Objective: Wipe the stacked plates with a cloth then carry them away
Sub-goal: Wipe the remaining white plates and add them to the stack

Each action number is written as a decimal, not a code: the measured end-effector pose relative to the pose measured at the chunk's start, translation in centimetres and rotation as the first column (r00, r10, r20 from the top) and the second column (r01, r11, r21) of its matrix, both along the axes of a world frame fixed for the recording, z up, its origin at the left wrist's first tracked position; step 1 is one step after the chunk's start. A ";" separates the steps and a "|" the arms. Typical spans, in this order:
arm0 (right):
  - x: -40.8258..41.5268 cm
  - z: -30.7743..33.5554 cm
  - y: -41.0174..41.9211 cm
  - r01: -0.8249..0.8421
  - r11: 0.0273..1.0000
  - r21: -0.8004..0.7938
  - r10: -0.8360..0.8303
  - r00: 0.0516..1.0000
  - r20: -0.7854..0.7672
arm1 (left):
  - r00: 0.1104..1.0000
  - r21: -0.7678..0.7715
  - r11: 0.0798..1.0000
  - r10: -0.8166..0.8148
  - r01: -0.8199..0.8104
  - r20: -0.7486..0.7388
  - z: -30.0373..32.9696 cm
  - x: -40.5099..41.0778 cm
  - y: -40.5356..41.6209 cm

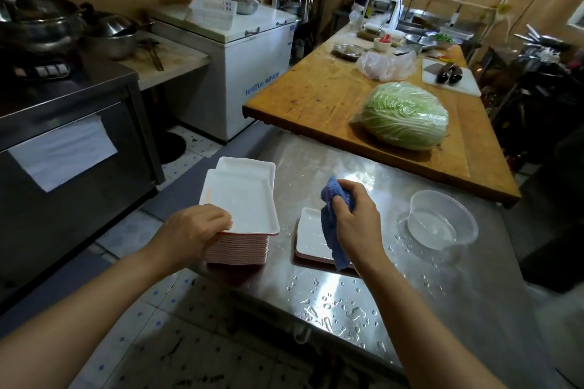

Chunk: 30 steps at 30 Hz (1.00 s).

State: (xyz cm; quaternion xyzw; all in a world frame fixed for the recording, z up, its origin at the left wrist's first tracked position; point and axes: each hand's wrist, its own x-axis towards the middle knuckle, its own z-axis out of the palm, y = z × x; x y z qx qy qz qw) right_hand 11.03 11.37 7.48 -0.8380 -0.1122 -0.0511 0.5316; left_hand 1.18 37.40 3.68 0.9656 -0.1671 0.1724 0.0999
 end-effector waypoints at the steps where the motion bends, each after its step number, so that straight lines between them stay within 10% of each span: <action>1: 0.0 -0.1 -0.1 0.000 1.000 -0.008 0.000 1.000 0.005 | 1.000 -0.007 1.000 0.004 -0.004 -0.006 -0.3 0.0 0.2; 18: 1.5 -1.4 -2.6 0.048 0.999 -0.022 -0.049 0.998 -0.032 | 0.933 0.079 0.976 0.218 -0.204 -0.286 -3.1 3.1 1.4; 21: 2.3 -1.6 -3.7 0.062 0.998 -0.026 -0.063 0.997 -0.044 | 0.938 0.167 0.943 0.313 -0.288 -0.151 -2.3 4.0 -0.5; 26: 3.6 -2.2 -5.9 0.085 0.996 -0.015 -0.086 0.994 -0.064 | 0.979 -0.023 0.981 0.191 -0.190 0.075 -1.5 7.1 -8.3; 30: 4.5 -3.2 -7.8 0.106 0.994 -0.019 -0.108 0.989 -0.102 | 0.970 -0.236 0.941 0.229 -0.242 -0.084 -3.6 9.9 -13.8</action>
